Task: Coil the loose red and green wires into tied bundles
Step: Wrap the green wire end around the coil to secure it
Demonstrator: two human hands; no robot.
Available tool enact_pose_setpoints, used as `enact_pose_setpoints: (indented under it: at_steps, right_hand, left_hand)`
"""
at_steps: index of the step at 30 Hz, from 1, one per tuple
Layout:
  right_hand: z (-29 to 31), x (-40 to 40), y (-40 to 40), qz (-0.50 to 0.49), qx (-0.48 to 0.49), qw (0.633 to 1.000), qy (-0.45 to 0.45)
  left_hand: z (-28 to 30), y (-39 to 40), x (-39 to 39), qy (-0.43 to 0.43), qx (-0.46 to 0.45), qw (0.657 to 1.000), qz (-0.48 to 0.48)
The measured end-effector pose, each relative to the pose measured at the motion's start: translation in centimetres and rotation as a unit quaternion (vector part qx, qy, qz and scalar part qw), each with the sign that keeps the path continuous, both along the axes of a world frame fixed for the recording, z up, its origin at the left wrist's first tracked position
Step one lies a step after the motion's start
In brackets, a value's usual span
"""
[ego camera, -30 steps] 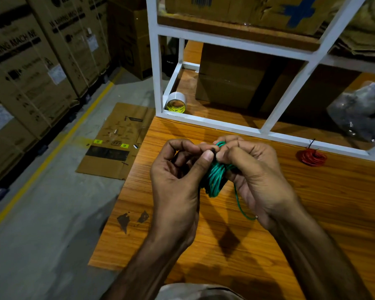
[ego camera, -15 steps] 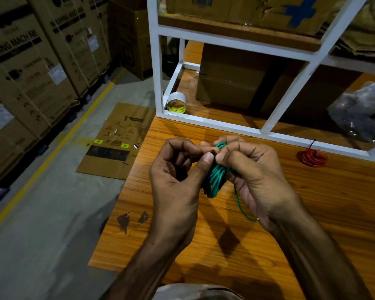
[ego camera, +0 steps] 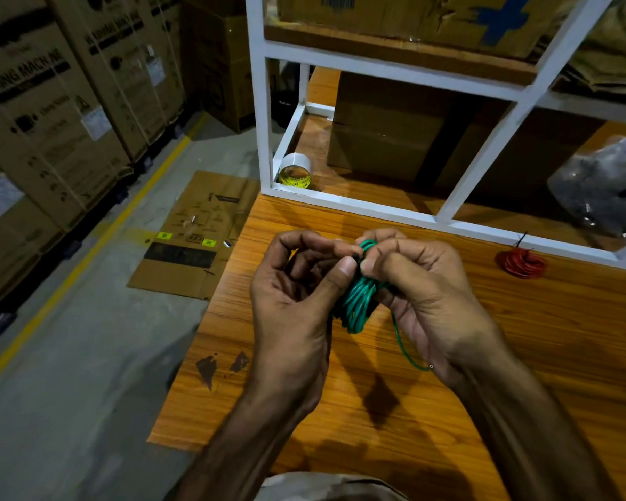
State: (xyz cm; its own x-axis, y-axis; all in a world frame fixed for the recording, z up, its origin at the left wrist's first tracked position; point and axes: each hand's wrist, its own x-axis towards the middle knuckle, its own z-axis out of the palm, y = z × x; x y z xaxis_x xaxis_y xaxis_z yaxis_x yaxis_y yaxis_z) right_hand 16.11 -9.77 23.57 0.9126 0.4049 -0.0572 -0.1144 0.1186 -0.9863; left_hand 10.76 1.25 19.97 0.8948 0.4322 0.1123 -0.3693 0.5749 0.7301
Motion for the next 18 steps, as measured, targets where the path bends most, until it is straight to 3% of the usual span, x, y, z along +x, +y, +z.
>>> enact_pose_setpoints:
  at_steps: [18]
  right_hand:
    - [0.20,-0.24,-0.21,0.003,0.036,0.999,0.027]
  left_hand:
    - [-0.28,0.38,-0.21,-0.020,0.082,0.996,-0.018]
